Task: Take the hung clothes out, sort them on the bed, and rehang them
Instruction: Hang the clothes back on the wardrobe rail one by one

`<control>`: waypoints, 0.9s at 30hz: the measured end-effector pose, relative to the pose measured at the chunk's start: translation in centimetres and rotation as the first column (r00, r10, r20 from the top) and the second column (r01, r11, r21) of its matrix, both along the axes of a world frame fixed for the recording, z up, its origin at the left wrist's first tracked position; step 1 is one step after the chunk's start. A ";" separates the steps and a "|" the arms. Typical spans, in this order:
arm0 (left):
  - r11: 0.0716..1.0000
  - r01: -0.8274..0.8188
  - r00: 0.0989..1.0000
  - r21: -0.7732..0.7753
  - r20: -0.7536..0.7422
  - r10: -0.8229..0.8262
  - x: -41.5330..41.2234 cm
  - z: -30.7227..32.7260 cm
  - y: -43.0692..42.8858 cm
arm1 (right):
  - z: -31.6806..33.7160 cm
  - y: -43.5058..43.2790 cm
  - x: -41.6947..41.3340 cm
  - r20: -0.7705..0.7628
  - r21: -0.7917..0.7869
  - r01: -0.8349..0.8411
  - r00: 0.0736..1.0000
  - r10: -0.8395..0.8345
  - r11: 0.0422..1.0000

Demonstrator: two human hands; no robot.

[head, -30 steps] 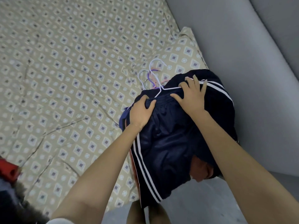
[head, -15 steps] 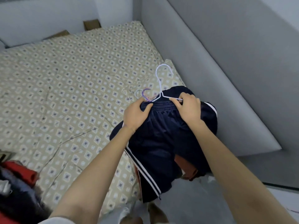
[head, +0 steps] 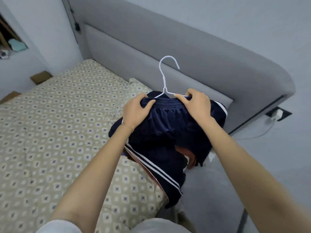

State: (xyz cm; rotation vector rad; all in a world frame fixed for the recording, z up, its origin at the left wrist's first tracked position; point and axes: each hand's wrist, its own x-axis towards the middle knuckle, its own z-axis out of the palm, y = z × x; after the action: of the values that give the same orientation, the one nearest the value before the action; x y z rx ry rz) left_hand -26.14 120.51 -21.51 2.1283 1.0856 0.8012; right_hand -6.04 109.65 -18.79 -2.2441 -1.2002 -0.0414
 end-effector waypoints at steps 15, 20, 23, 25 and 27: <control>0.904 0.407 0.903 0.133 0.091 -0.420 4.0 5.7 -10.1 | 6.3 -18.0 -2.5 -0.058 0.047 0.420 0.907 -0.417 0.906; 0.881 0.453 0.880 0.136 0.093 -0.467 4.7 5.8 -13.4 | 6.9 -22.4 -3.0 -0.059 0.019 0.447 0.894 -0.445 0.894; 0.862 0.486 0.863 0.143 0.078 -0.500 5.2 5.9 -16.5 | 6.8 -25.8 -3.1 -0.080 0.002 0.460 0.885 -0.458 0.888; 0.843 0.519 0.846 0.142 0.057 -0.531 5.6 6.0 -18.7 | 6.6 -28.5 -3.2 -0.099 -0.001 0.485 0.870 -0.482 0.875; 0.823 0.553 0.827 0.127 0.035 -0.561 6.3 6.1 -21.0 | 6.4 -31.2 -3.3 -0.118 0.001 0.521 0.848 -0.517 0.854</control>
State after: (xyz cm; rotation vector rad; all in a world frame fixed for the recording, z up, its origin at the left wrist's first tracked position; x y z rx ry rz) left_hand -19.83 99.56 -15.39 2.3144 0.3341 0.6494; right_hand -9.31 78.48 -12.43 -2.4411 -0.4963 -0.1416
